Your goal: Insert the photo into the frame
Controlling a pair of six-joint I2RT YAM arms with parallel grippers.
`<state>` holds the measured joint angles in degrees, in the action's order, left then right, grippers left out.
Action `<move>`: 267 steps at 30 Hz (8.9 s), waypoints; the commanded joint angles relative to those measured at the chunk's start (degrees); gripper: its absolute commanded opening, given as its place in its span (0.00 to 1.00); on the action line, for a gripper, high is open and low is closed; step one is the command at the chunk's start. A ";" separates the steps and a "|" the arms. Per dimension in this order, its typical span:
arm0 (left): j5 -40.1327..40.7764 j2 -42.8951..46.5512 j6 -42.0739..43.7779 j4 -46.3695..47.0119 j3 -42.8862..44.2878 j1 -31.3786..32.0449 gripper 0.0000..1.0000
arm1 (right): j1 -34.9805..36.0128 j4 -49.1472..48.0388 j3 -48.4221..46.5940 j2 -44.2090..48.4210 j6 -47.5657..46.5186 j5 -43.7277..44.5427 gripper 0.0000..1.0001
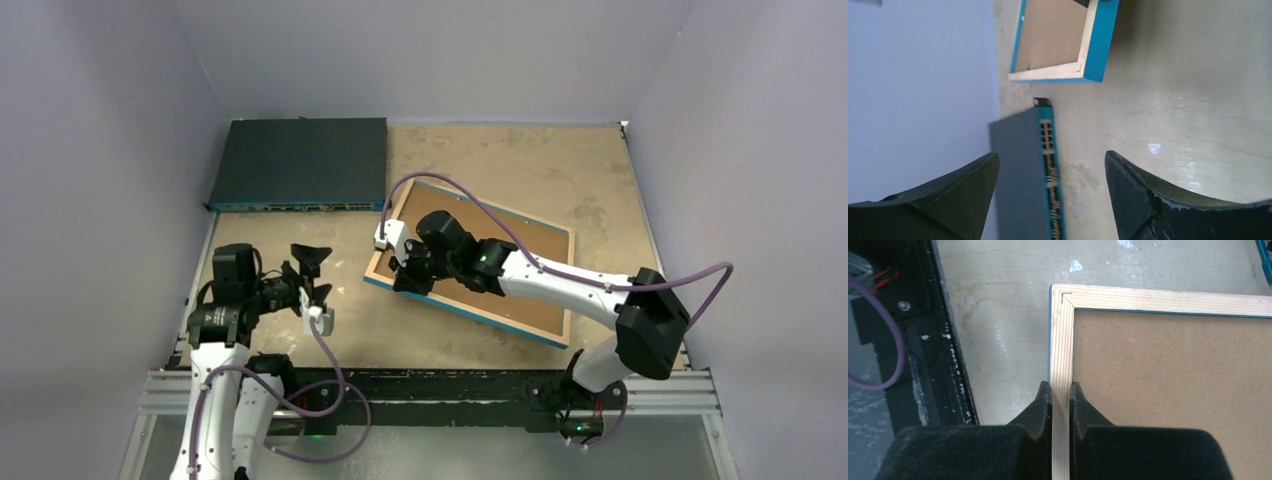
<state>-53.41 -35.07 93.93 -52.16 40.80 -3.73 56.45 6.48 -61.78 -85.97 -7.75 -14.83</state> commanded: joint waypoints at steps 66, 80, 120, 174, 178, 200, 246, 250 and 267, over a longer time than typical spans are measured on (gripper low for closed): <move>9.61 -11.84 2.67 29.10 4.30 23.85 0.00 | 10.45 2.29 4.63 20.21 -19.90 36.24 0.99; 11.36 -11.85 -4.20 34.53 4.27 24.33 0.00 | 11.41 0.17 7.02 15.50 -22.38 44.99 0.72; 30.47 -23.77 -75.44 34.92 36.71 15.32 0.86 | -20.70 18.51 -42.09 -7.35 5.18 11.12 0.00; 40.30 -47.04 -81.81 11.44 36.88 12.69 0.93 | -60.40 -21.10 10.56 -6.93 29.20 -10.29 0.15; 41.12 -46.38 -82.42 13.08 34.94 12.57 0.94 | -60.40 -19.03 10.05 -6.63 28.07 -5.50 0.27; 39.74 -43.65 -85.66 20.44 28.31 9.86 0.99 | -60.40 -20.92 13.86 3.18 28.49 8.70 0.99; 49.74 -60.07 -96.69 127.33 -26.33 1.74 1.00 | -54.61 -93.17 46.79 -3.36 10.42 28.25 0.99; 49.85 -59.84 -96.59 126.64 -26.27 1.88 1.00 | -54.48 -92.32 46.71 -2.91 10.17 28.41 0.99; 57.67 -59.66 -95.04 122.31 -24.17 6.18 1.00 | -54.43 -94.02 46.92 -3.50 10.17 28.53 0.99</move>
